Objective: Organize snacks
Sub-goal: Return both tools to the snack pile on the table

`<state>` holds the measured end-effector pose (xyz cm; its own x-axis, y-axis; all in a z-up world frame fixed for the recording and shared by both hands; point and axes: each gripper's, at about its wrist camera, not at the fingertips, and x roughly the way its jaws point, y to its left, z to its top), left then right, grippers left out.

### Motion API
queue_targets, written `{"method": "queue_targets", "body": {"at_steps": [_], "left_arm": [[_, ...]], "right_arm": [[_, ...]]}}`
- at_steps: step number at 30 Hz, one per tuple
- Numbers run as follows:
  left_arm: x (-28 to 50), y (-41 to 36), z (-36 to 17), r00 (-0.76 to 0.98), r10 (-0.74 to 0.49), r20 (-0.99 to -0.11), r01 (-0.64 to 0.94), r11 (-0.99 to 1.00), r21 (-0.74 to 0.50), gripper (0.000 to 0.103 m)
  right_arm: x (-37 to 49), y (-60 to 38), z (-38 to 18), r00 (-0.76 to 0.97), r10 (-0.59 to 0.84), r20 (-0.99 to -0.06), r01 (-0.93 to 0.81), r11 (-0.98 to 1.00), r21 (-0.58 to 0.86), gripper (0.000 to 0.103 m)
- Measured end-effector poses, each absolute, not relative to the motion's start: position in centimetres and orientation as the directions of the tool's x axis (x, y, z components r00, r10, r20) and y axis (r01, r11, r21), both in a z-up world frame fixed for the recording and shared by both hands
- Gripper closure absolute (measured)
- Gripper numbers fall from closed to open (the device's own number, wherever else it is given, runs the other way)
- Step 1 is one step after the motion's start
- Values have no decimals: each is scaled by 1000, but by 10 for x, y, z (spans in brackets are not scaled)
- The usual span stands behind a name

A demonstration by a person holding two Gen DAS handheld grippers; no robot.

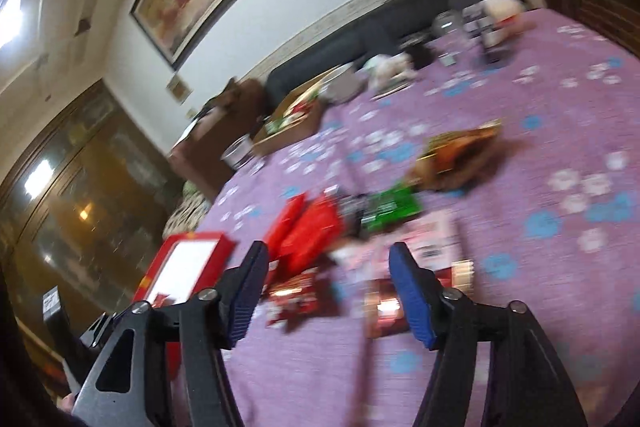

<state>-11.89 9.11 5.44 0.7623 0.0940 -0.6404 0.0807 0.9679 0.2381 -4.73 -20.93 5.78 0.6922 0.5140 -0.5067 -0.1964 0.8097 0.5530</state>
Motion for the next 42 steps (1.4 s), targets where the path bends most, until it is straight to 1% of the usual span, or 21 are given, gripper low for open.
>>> {"method": "queue_targets", "body": {"at_steps": [3,4,9,12,16,19,21,23,27,30,33,36,37,38,39,42], "left_arm": [[-113,64,52,752,34,-658,162,958,236,24],[-110,56,51,747,17,-665,183,956,231,24],[-96,32,47,707,-60,-705,265,946,186,24],[-90,38,43,704,-32,-709,239,952,194,24],[-79,57,45,707,12,-707,173,966,190,24],[-71,64,52,722,30,-692,159,965,209,24],[-69,64,55,728,51,-684,167,954,249,24],[-71,67,56,739,62,-671,160,951,264,24],[-74,82,51,727,72,-683,138,959,249,24],[-72,93,49,714,79,-696,120,965,232,24],[-68,101,51,701,44,-712,114,978,173,24],[-66,103,54,685,-22,-728,126,988,88,24],[-65,102,55,681,-32,-731,126,989,74,24],[-64,101,56,677,-45,-734,128,990,57,24],[-64,99,56,675,-52,-736,131,990,50,24],[-63,89,54,667,-54,-743,149,987,62,24]], "right_arm": [[-43,-238,46,694,500,-518,-124,792,597,35],[-38,-243,38,678,503,-536,-94,783,615,35],[-24,-240,20,625,462,-629,-33,821,570,35],[-27,-243,22,638,475,-606,-34,803,594,35],[-34,-228,33,647,519,-558,-109,788,606,35],[-32,-193,44,583,583,-566,-217,783,583,32],[-23,-164,46,517,609,-601,-262,782,566,32],[-14,-143,44,473,600,-645,-269,796,543,32],[0,-95,33,414,551,-724,-323,833,449,32],[-3,-70,22,388,531,-754,-373,838,398,32],[-5,-57,14,409,489,-771,-398,856,331,32],[-8,-51,13,438,460,-773,-427,863,271,34],[-11,-48,12,454,435,-778,-436,870,232,38],[-13,-45,11,481,387,-787,-438,884,167,53],[-14,-45,11,492,374,-786,-444,885,143,52],[-10,-56,13,481,397,-782,-425,885,188,55]]}}
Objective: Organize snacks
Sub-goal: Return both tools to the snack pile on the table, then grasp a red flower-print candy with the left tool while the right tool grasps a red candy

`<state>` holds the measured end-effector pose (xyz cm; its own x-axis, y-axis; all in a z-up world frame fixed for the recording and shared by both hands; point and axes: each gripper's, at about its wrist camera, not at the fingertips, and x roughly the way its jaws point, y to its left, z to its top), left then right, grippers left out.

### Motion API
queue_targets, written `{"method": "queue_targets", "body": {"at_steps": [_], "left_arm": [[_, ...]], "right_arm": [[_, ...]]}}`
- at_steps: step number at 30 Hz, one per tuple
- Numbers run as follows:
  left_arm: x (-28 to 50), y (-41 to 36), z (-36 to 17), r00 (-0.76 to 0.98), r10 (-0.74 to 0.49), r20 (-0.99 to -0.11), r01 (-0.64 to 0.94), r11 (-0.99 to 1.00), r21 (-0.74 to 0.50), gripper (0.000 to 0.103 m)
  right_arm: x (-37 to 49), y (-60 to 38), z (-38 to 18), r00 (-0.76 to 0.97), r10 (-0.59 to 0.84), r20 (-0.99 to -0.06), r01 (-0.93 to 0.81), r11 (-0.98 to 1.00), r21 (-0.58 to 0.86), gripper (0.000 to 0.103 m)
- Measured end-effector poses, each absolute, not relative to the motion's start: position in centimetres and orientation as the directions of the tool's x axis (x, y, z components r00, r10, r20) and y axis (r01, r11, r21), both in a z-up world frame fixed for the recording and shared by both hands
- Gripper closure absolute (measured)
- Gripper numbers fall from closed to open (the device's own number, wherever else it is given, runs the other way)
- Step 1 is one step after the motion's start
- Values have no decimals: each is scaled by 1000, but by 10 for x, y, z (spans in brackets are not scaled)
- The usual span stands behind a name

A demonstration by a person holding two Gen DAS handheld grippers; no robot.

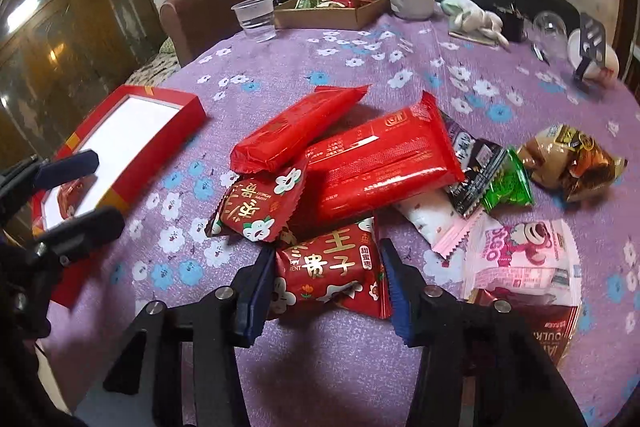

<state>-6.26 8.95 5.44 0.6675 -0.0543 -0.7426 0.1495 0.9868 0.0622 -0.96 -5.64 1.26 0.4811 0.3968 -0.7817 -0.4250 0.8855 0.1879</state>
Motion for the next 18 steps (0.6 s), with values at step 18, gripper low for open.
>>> {"method": "queue_targets", "body": {"at_steps": [18], "left_arm": [[-11,33,24,538,-146,-830,131,987,-89,25]], "right_arm": [[15,-174,46,579,607,-544,-190,750,634,56]]}}
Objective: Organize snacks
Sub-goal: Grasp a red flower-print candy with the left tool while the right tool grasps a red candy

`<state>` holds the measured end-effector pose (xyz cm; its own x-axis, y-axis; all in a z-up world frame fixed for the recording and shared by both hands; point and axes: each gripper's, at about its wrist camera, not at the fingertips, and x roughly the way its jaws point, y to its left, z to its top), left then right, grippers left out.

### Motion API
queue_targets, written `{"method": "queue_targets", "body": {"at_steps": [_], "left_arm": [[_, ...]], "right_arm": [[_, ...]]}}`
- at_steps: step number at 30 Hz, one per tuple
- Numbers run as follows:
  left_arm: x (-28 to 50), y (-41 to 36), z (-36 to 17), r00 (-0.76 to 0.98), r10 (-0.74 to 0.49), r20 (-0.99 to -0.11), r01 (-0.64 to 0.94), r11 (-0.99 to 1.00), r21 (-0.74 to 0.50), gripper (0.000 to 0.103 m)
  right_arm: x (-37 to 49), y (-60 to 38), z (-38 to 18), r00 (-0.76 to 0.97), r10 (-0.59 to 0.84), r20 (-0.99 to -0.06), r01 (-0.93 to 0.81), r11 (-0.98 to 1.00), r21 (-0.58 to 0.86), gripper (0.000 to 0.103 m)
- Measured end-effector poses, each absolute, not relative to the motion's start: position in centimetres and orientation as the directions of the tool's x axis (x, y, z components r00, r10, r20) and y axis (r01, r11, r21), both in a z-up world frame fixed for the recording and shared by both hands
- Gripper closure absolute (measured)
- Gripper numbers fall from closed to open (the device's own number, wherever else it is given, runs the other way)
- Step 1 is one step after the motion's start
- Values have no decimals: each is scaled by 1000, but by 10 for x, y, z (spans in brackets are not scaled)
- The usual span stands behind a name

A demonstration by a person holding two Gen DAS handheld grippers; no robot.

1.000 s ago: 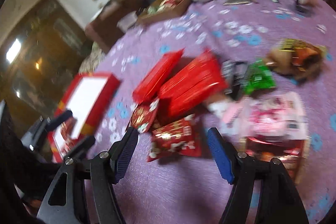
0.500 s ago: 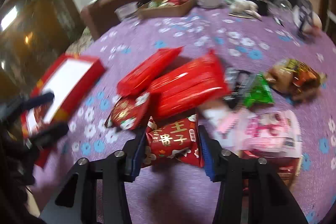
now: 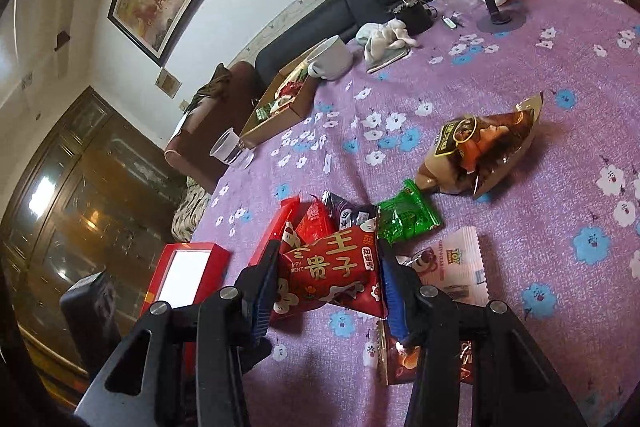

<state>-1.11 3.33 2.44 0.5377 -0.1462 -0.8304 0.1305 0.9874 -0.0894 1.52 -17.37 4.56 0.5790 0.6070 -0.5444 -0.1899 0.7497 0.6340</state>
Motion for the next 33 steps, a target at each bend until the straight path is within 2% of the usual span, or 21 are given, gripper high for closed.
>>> {"method": "queue_targets", "body": {"at_steps": [4,5,8,11,16,17,21,28,33], "left_arm": [[-2,40,14,550,-138,-824,79,990,-113,26],[-1,42,12,551,-143,-822,71,990,-125,36],[-1,44,11,568,-121,-814,71,993,-98,47],[-3,47,11,579,-140,-803,91,990,-107,76],[-7,55,13,590,-156,-792,94,988,-125,77],[-9,56,14,594,-168,-787,101,986,-135,81],[-24,60,22,617,-195,-763,139,981,-138,82],[-33,73,27,633,-210,-745,113,977,-179,82],[-51,72,36,666,-164,-728,105,986,-126,82]], "right_arm": [[13,-172,49,589,616,-524,-210,742,636,56],[12,-172,49,588,616,-523,-212,742,636,56],[13,-171,48,588,610,-531,-207,748,631,56],[13,-170,48,589,608,-532,-208,751,627,56],[14,-168,47,588,598,-545,-206,762,615,56],[15,-168,46,586,598,-547,-205,763,614,56],[15,-166,44,578,599,-554,-209,765,609,56],[13,-156,43,550,616,-564,-244,764,597,56],[12,-154,43,546,621,-563,-251,762,597,56]]}}
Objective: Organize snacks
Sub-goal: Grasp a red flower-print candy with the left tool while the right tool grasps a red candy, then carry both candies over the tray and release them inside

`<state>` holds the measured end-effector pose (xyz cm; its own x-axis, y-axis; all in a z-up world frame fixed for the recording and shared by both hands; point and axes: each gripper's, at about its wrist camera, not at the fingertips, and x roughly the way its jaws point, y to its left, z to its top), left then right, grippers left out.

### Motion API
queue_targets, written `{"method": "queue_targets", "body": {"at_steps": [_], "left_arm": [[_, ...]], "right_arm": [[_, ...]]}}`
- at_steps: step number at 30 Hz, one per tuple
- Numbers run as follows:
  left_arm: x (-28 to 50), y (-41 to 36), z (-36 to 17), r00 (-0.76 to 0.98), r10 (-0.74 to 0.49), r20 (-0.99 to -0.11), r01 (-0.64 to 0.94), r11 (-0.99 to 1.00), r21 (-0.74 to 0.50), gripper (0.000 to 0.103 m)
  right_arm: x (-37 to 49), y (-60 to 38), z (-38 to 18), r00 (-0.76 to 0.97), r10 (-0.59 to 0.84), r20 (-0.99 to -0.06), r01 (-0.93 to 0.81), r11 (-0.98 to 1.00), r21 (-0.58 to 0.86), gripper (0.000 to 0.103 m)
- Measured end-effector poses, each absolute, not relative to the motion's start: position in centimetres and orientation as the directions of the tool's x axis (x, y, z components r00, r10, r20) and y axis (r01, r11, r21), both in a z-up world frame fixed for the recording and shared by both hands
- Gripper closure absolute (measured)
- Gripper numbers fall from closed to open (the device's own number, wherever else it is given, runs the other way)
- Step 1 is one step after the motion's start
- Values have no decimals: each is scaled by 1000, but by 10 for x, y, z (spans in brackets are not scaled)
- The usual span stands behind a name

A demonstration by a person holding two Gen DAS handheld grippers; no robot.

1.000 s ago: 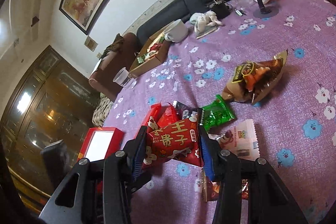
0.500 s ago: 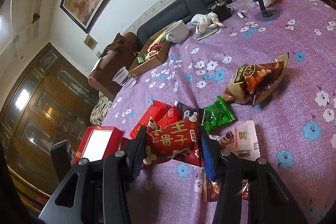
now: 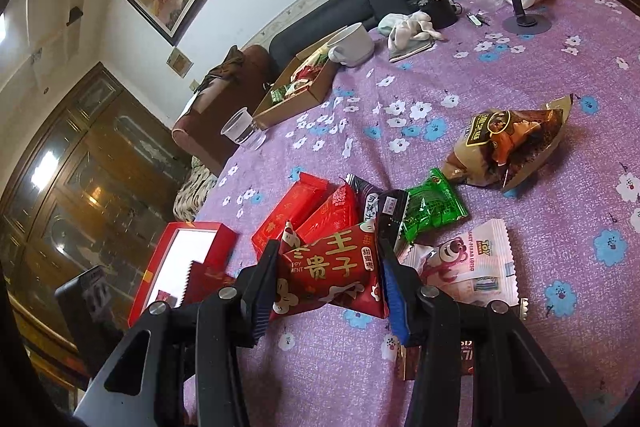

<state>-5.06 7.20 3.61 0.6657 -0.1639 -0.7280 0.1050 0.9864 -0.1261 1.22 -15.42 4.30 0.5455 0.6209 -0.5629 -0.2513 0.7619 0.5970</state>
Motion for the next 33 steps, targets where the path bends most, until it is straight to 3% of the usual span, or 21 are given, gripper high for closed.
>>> {"method": "queue_targets", "body": {"at_steps": [12,19,33], "left_arm": [[-92,106,68,771,5,-637,14,1000,25,82],[-112,145,73,787,64,-614,-59,998,28,82],[-143,210,71,794,140,-591,-175,985,-2,81]], "right_arm": [[2,-139,50,581,613,-536,-320,777,542,56],[-14,-115,55,582,608,-540,-346,786,512,56],[-49,16,75,452,758,-470,-529,652,543,56]]}}
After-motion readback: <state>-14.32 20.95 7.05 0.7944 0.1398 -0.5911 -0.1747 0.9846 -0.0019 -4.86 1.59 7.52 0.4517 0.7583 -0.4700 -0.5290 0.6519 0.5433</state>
